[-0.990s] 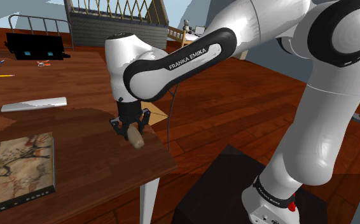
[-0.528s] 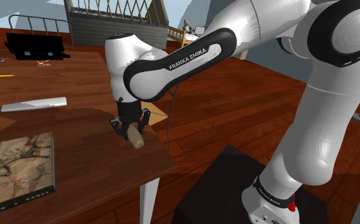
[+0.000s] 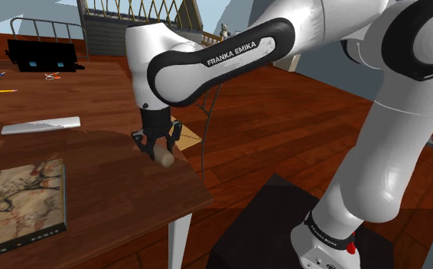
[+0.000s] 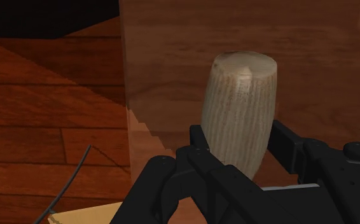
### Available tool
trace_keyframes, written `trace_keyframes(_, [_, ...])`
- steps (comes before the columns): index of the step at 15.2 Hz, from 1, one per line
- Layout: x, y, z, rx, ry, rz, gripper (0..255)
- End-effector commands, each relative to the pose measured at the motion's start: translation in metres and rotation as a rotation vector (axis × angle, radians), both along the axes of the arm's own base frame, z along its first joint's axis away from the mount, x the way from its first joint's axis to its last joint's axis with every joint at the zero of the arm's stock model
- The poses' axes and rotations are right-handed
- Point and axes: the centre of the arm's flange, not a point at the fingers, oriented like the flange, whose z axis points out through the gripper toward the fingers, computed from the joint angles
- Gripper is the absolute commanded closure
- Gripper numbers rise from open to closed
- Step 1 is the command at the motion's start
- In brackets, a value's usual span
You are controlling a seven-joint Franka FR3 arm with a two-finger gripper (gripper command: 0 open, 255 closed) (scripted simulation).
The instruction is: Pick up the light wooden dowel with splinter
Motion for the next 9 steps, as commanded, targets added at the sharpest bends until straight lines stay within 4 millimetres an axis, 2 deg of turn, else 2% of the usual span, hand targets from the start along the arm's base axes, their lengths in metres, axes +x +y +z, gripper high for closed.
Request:
trace_keyframes(1, [0.0, 0.0, 0.01, 0.0, 0.0, 0.0, 255])
trace_keyframes(7, [0.0, 0.0, 0.042, 0.0, 0.0, 0.0, 255])
trace_keyframes(9, [0.0, 0.0, 0.043, 0.0, 0.0, 0.0, 255])
